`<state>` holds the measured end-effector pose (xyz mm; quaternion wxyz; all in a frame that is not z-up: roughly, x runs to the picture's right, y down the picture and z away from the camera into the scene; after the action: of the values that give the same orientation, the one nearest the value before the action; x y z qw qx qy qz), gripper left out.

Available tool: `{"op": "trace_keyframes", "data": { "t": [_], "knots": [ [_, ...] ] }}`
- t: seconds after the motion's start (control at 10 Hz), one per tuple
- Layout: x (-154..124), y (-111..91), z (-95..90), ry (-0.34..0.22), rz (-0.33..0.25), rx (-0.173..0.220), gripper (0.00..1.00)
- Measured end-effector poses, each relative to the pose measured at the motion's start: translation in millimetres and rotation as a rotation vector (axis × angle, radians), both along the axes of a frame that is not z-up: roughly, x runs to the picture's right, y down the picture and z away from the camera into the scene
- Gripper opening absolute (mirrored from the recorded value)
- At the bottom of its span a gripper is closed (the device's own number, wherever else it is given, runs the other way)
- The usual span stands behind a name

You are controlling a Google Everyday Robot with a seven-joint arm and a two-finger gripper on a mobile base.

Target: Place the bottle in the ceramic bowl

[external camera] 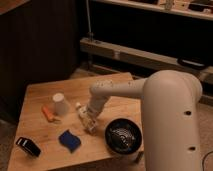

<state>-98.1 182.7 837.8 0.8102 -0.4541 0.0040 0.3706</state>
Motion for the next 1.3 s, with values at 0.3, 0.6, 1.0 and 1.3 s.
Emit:
{"op": "trace_keyframes", "data": {
  "t": [0.3, 0.6, 1.0, 1.3],
  "knots": [
    [5.5, -18.0, -16.8, -0.021, 0.027, -0.024, 0.00],
    [37.3, -42.8, -57.4, -0.062, 0.079, -0.047, 0.00],
    [125.6, -23.2, -109.4, -0.041, 0.067, -0.102, 0.00],
    [177.9, -1.7, -129.5, 0.019, 0.064, -0.111, 0.06]
  ]
}}
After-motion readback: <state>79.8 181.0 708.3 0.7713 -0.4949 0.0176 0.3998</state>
